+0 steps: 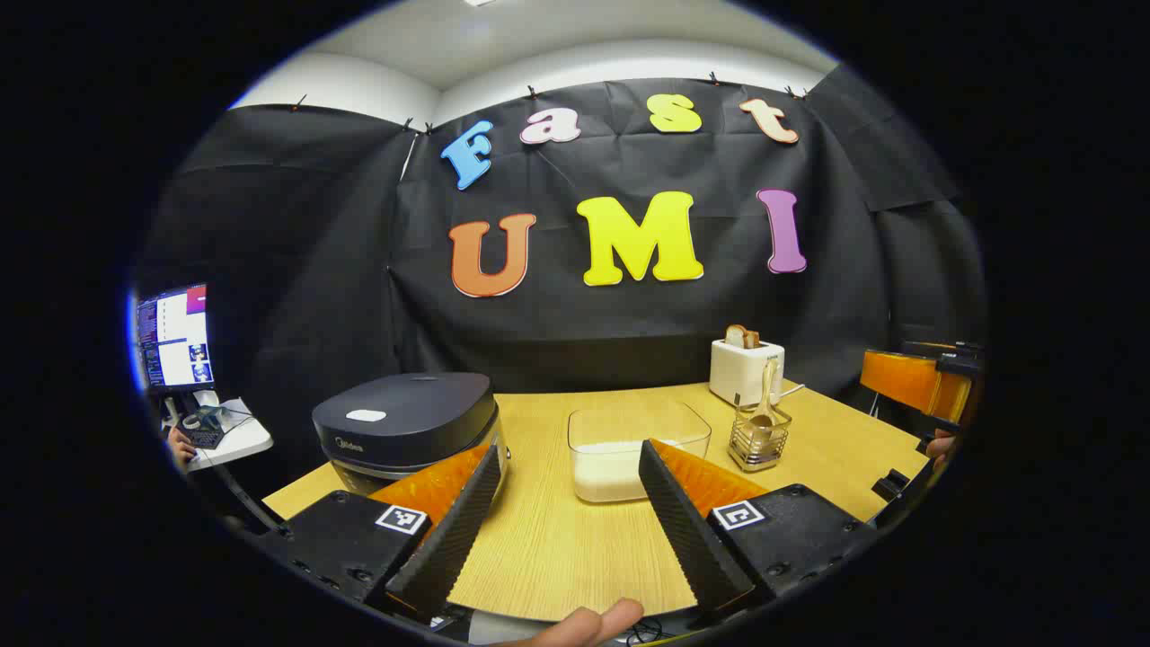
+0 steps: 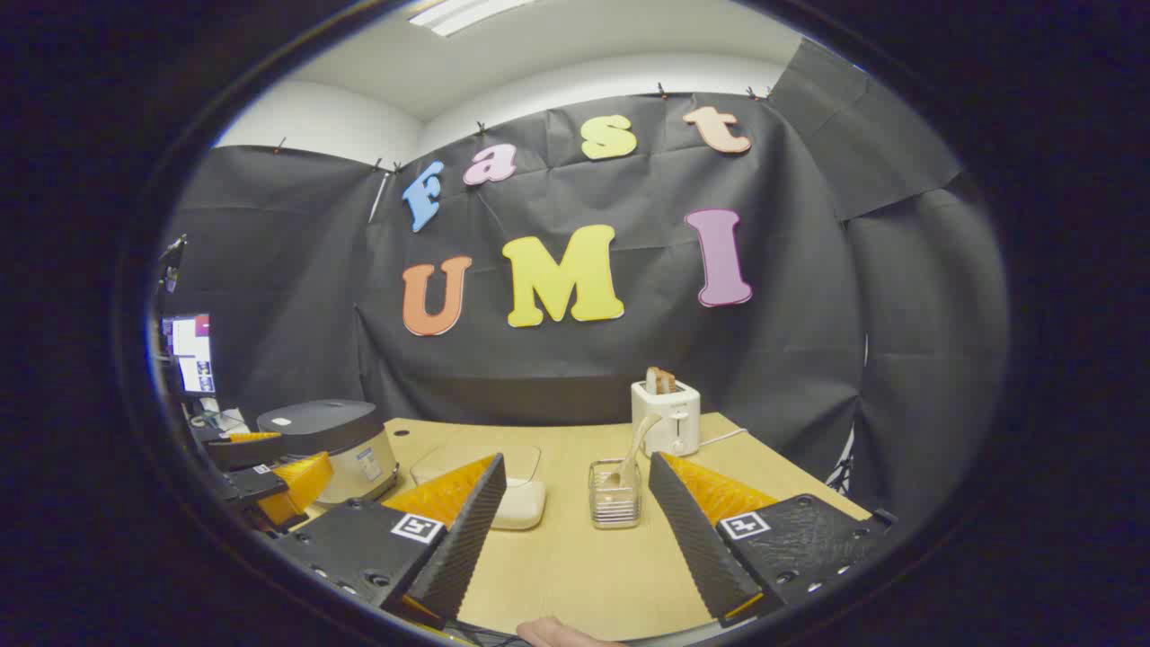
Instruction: Close the left gripper, press the button to open the rice cooker; take a wooden spoon from the chopstick holder with the right hand, scoop a spoonful of rice and pour it into the rice cooker, then put the wooden spoon back into the chopstick holder.
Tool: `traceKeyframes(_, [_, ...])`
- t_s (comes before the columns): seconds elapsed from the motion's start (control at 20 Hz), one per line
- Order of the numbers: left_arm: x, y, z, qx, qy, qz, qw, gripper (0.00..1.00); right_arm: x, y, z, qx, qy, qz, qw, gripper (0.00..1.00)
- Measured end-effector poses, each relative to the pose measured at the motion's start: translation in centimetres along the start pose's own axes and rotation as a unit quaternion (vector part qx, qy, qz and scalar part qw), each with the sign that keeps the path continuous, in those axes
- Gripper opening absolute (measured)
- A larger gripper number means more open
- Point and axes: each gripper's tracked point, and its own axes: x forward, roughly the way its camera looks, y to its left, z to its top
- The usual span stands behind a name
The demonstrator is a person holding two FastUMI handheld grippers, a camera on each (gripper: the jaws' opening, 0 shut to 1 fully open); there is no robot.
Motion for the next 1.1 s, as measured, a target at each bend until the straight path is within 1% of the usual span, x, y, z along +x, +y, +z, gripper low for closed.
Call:
traceKeyframes(0.1, [-0.6,0.5,-0.2,-0.001,0.005,-0.003,1.0,0.99,-0.1,-0.3,-0.7,0.0,0.008,-0.003,1.0,0.91])
traceKeyframes(0.15, [-0.7,0.5,-0.3,0.0,0.007,-0.007,1.0,0.99,-0.2,-0.6,-0.8,-0.002,0.011,-0.004,1.0,0.96])
traceKeyframes(0.2, [-0.7,0.7,-0.6,-0.003,0.009,-0.009,1.0,0.99,-0.6,-0.8,-1.0,-0.004,0.013,-0.006,1.0,0.95])
traceKeyframes(0.3, [-0.6,1.4,-0.8,-0.015,0.009,-0.005,1.0,0.99,-0.9,-1.4,-1.2,-0.005,0.015,-0.011,1.0,0.91])
traceKeyframes(0.35, [-0.5,1.6,-0.7,-0.021,0.009,-0.006,1.0,0.99,-1.1,-1.7,-1.1,-0.006,0.013,-0.015,1.0,0.96])
traceKeyframes(0.45, [0.0,1.7,-1.1,-0.023,0.014,-0.013,1.0,0.99,-1.2,-2.1,-1.4,-0.01,0.013,-0.017,1.0,0.95])
traceKeyframes(0.5, [0.1,2.2,-1.2,-0.021,0.016,-0.008,1.0,0.99,-1.2,-2.2,-1.7,-0.011,0.016,-0.018,1.0,0.95])
traceKeyframes(0.55, [0.3,2.8,-1.3,-0.02,0.018,-0.003,1.0,0.99,-1.2,-2.4,-1.8,-0.012,0.018,-0.018,1.0,0.91])
traceKeyframes(0.65, [0.4,3.3,-1.3,-0.02,0.018,0.001,1.0,0.99,-1.1,-2.6,-2.0,-0.01,0.019,-0.018,1.0,0.92])
traceKeyframes(0.7, [0.4,3.6,-1.2,-0.021,0.018,0.003,1.0,0.99,-1.0,-2.6,-2.2,-0.008,0.021,-0.017,1.0,0.96])
traceKeyframes(0.85, [0.4,3.9,-0.7,-0.024,0.014,-0.002,1.0,0.99,-0.7,-2.4,-2.7,-0.007,0.029,-0.015,0.999,0.96])
traceKeyframes(0.95, [0.7,4.7,0.0,-0.021,0.008,-0.005,1.0,0.95,-0.6,-2.2,-2.8,-0.012,0.031,-0.013,0.999,0.96])
traceKeyframes(1.1, [1.3,7.4,1.1,-0.012,0.004,0.012,1.0,0.85,-0.5,-1.7,-3.0,-0.018,0.032,-0.008,0.999,0.96])
